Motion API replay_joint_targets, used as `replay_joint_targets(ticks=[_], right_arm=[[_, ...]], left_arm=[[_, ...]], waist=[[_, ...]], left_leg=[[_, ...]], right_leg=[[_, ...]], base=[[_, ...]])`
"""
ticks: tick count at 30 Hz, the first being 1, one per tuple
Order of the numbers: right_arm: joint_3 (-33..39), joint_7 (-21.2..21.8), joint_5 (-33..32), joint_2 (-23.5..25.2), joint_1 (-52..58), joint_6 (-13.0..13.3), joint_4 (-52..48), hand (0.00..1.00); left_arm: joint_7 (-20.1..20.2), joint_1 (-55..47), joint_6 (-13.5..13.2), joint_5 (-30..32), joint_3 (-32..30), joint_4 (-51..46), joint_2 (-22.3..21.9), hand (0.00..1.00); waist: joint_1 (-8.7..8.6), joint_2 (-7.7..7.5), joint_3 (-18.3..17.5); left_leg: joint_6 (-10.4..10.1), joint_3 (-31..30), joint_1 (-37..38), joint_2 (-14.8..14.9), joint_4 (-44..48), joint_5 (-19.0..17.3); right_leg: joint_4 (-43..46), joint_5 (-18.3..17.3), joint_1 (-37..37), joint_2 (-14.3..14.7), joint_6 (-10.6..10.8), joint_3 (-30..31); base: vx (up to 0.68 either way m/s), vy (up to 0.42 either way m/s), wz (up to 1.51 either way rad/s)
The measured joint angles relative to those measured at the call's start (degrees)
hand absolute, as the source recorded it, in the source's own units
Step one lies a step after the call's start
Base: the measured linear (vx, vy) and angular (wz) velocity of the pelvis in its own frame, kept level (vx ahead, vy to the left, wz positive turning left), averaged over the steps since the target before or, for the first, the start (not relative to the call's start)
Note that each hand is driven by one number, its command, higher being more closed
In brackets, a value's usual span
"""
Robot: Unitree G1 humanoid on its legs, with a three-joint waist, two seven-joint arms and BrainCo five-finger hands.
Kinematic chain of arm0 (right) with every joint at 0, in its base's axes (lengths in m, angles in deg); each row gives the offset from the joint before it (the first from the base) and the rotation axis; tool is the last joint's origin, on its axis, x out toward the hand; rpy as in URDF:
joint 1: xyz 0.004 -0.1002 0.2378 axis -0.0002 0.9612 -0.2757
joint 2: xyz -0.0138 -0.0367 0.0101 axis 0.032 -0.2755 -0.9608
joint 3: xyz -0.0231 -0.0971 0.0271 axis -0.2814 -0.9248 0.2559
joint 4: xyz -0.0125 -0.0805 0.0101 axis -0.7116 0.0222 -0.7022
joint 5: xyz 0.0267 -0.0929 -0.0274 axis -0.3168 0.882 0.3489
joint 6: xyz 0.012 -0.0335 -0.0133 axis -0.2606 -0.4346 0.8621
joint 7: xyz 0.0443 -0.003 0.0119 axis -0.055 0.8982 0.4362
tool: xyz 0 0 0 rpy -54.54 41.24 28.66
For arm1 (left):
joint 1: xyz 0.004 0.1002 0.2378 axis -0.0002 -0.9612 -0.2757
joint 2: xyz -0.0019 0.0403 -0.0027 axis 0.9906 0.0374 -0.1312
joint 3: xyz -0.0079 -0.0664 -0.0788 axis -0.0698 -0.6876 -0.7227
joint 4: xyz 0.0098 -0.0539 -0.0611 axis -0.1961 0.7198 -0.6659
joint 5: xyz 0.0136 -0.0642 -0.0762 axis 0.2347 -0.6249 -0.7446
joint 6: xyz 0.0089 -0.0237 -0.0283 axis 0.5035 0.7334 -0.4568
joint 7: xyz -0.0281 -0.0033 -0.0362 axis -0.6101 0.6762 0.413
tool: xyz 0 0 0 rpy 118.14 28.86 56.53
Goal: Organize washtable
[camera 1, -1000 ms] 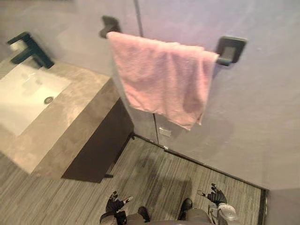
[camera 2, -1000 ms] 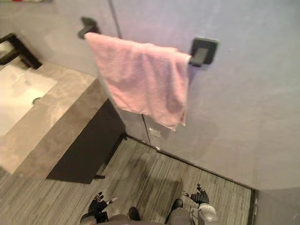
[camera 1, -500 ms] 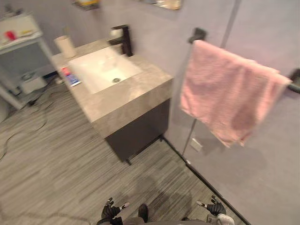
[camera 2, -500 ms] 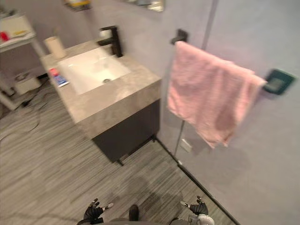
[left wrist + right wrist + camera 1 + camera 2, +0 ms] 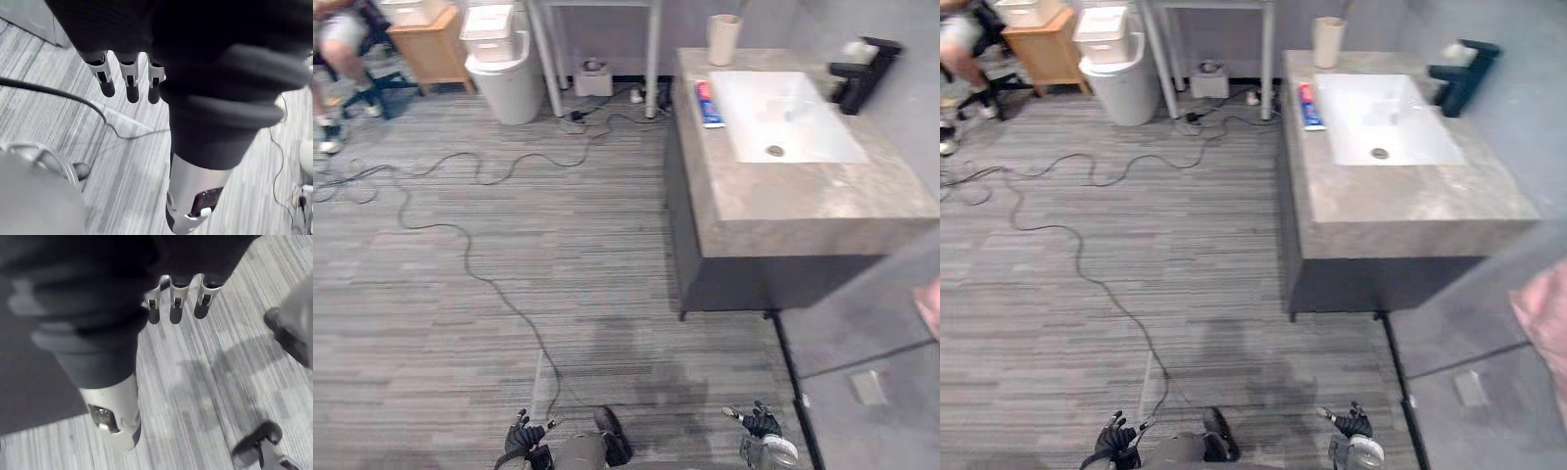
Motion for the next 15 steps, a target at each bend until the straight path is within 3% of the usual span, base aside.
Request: replay_joint_targets(ticks=[1,2,3,4,6,9,10,11,12,13,14,15], right_arm=[[-0.1,0.1,0.0,0.1,0.2,-0.1,0.0,0.00],[-0.1,0.3,-0.1,-0.1,0.7,0.1,-1.0,0.00],[-0.1,0.1,-0.2,-0.4,0.7,0.2,-1.6,0.00],[-0.8,0.2,-1.3,-0.4,1.4,0.3,-2.5,0.00],[-2.2,0.2,-2.4,-0.4,2.2,0.7,-3.7,0.00],[-2.4,0.8,-3.3,-0.5,1.8,1.8,-4.2,0.00],[-2.4,0.9,-3.6,0.0,1.8,2.4,-4.3,0.00],[-1.2,0.8,-4.0,1.1,3.4,2.5,-4.5,0.00],[-1.2,0.7,-4.0,1.5,3.6,2.2,-3.8,0.00],[-1.2,0.7,-4.1,1.3,4.7,2.1,-4.3,0.00],[-1.1,0.8,-4.3,1.3,6.4,2.1,-5.4,0.00],[-1.0,0.8,-4.6,1.3,8.2,2.1,-7.1,0.00]], left_arm=[[0.0,0.0,0.0,0.2,0.5,0.4,0.1,0.00],[0.0,0.0,0.1,0.2,1.5,1.2,0.7,0.00],[0.0,0.0,0.2,0.1,1.9,2.1,1.3,0.00],[0.0,-0.2,0.4,0.2,2.3,2.9,1.3,0.00],[0.1,-1.0,0.6,0.1,1.7,3.4,1.3,0.00],[0.2,-0.8,1.1,0.2,1.5,3.7,1.0,0.00],[0.3,-0.9,1.0,0.8,1.3,4.2,1.5,0.00],[0.6,0.9,0.6,1.4,1.7,4.3,3.2,0.00],[0.3,1.2,1.1,1.4,1.1,4.7,3.2,0.00],[0.4,0.7,1.3,1.8,-0.5,4.6,2.3,0.00],[0.4,0.5,1.2,1.9,-1.7,4.1,1.3,0.00],[0.4,0.2,1.2,1.9,-3.4,3.8,-0.4,0.00]], waist=[[-0.39,0.51,0.4],[-1.18,1.35,1.3],[-1.13,1.13,2.3],[-1.51,0.38,3.0],[-1.91,-0.59,3.5],[-2.87,0.29,4.1],[-2.61,-1.59,3.8],[-3.60,-1.90,4.5],[-2.52,-3.08,4.9],[-2.65,-3.00,4.6],[-3.09,-2.33,4.0],[-3.58,-0.31,3.2]], left_leg=[[-0.2,-1.2,0.5,-0.3,0.0,-0.4],[0.0,-3.9,2.2,-1.4,-1.3,-0.5],[0.0,-5.4,4.4,-2.5,-2.9,-0.5],[0.0,-6.9,7.2,-4.3,-4.7,-0.5],[0.5,-8.4,10.3,-6.9,-6.6,-0.9],[0.5,-10.3,12.4,-7.5,-8.6,-1.6],[-1.8,-9.3,14.0,-7.4,-8.6,-4.2],[2.1,-11.1,12.3,-6.3,-2.3,-6.7],[0.4,-11.1,14.3,-7.5,-2.9,-6.7],[0.0,-12.0,16.2,-7.8,-3.3,-8.1],[-0.7,-13.0,17.4,-7.6,-3.1,-9.3],[-3.8,-13.5,18.6,-5.9,-2.0,-11.9]], right_leg=[[3.4,-2.2,-2.4,1.4,1.3,7.3],[9.1,-8.2,-6.8,6.6,6.2,19.2],[12.0,-12.2,-9.3,11.0,8.2,26.0],[13.9,-15.8,-11.2,14.6,8.0,28.6],[13.7,-19.2,-15.0,16.4,5.7,26.3],[6.0,-19.3,-22.0,22.8,6.1,27.7],[-3.8,-15.8,-24.6,25.9,5.3,28.0],[-11.0,-10.4,-25.5,25.6,6.0,28.0],[-12.2,-8.9,-25.4,25.2,5.7,29.2],[-11.6,-8.0,-25.3,25.6,4.5,30.7],[-10.0,-7.8,-25.2,26.7,4.1,30.9],[-7.9,-8.5,-24.1,28.6,3.0,28.9]], base=[[0.17,0.194,0.82],[0.21,0.193,0.87],[0.24,0.185,1.02],[0.19,0.123,0.78],[0.18,0.104,0.65],[0.21,0.117,0.33],[0.44,0.058,0.85],[0.43,-0.027,0.72],[0.49,-0.077,0.69],[0.35,-0.034,0.24],[0.57,-0.003,0.47],[0.49,0.011,0.34]])
